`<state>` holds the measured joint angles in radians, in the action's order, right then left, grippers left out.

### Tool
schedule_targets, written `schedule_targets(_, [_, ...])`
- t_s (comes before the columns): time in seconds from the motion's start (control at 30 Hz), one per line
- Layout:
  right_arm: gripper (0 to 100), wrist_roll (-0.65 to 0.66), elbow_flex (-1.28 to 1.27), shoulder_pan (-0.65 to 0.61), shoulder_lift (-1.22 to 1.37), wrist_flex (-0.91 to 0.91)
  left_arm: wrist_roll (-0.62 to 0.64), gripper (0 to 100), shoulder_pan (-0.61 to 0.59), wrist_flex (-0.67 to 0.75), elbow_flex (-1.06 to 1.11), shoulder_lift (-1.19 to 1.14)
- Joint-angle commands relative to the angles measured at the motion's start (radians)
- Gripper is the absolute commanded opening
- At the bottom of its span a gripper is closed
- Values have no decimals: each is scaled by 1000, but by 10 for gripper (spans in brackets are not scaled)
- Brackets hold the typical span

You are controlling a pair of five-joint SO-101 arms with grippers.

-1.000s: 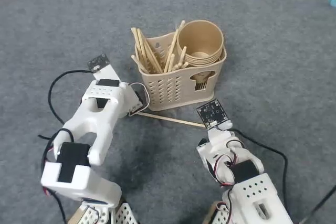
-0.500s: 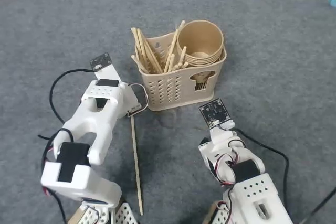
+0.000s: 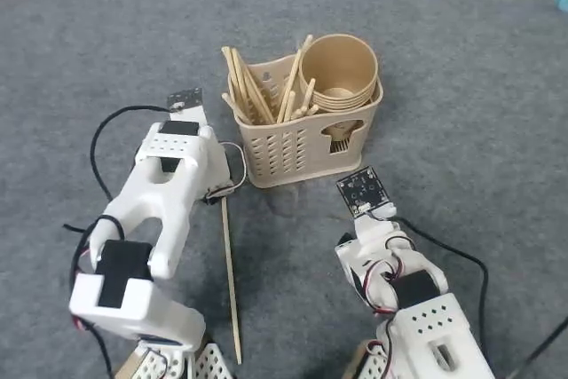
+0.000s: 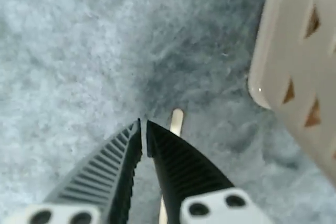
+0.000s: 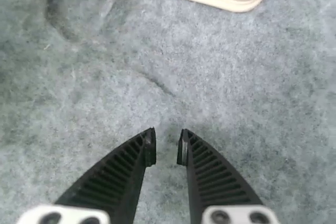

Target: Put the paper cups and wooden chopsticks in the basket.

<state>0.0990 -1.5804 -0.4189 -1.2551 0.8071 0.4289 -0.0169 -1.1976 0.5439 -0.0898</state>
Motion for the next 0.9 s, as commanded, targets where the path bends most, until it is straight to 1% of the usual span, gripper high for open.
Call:
schedule_targets(0.0, [80,15,11,13,-15,-25,-58,21,23,-23,1,97])
schedule_targets(0.13, [80,15,11,12,-10,-30,-72,76,100,-41,102,293])
schedule_targets(0.27, [80,15,11,12,-10,-25,-71,132,127,34,236,482])
schedule_targets(0.33, [80,15,11,12,-10,-25,-71,155,127,55,266,503])
schedule_targets(0.47, [80,15,11,12,-10,-25,-69,166,127,61,265,428])
schedule_targets(0.6, [80,15,11,12,-10,-24,-64,166,120,120,246,284])
schedule_targets(0.73, [80,14,11,12,-10,-24,8,166,61,215,231,118])
schedule_targets(0.8, [80,14,11,12,-10,-24,9,164,43,203,197,55])
schedule_targets(0.87, [80,14,11,12,-10,-24,3,122,41,153,150,18])
